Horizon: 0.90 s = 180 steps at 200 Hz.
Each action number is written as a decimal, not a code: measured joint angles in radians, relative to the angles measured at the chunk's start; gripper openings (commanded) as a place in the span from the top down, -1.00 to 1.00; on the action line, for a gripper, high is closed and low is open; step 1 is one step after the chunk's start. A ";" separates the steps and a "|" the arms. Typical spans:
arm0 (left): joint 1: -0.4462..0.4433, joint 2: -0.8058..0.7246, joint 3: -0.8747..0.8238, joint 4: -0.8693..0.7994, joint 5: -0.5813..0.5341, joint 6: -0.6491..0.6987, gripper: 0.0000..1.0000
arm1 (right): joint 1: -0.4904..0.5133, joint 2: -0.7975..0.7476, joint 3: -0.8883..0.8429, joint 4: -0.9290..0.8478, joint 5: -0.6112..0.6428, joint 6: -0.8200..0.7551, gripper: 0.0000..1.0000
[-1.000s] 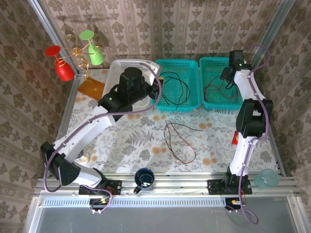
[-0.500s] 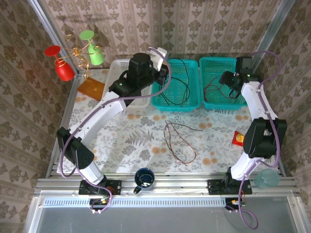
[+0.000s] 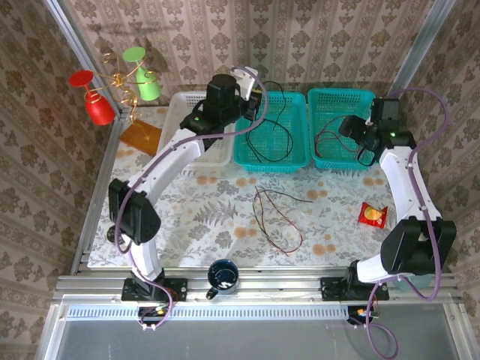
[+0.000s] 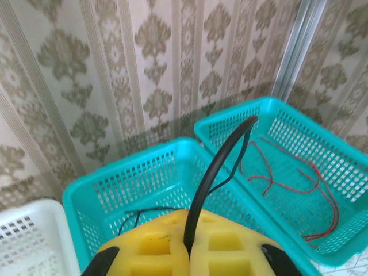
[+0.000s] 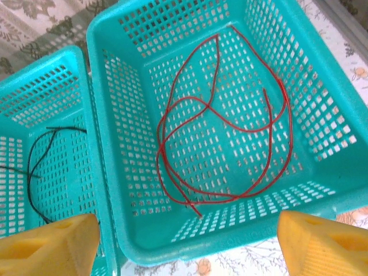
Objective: Untangle the cables
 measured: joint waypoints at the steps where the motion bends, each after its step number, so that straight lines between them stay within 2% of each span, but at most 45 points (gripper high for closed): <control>1: 0.001 0.003 0.000 0.000 0.000 0.000 1.00 | 0.000 -0.001 -0.001 0.000 0.000 0.000 -0.64; 37: 0.004 0.179 0.019 -0.018 0.022 -0.019 1.00 | 0.003 -0.050 -0.035 -0.001 -0.011 0.010 -0.64; 63: 0.003 0.332 0.093 -0.070 0.035 -0.026 1.00 | 0.012 -0.084 -0.050 0.000 -0.014 0.014 -0.64; 89: 0.005 0.469 0.227 -0.174 0.039 -0.028 1.00 | 0.026 -0.103 -0.081 0.000 -0.016 0.015 -0.64; 118: 0.011 0.612 0.455 -0.340 0.024 -0.037 1.00 | 0.036 -0.117 -0.114 -0.001 -0.023 0.018 -0.64; 138: 0.025 0.663 0.549 -0.419 0.022 -0.049 1.00 | 0.040 -0.125 -0.119 -0.007 -0.026 0.018 -0.64; 180: 0.062 0.702 0.600 -0.496 0.045 -0.087 1.00 | 0.060 -0.131 -0.119 -0.009 -0.026 0.018 -0.64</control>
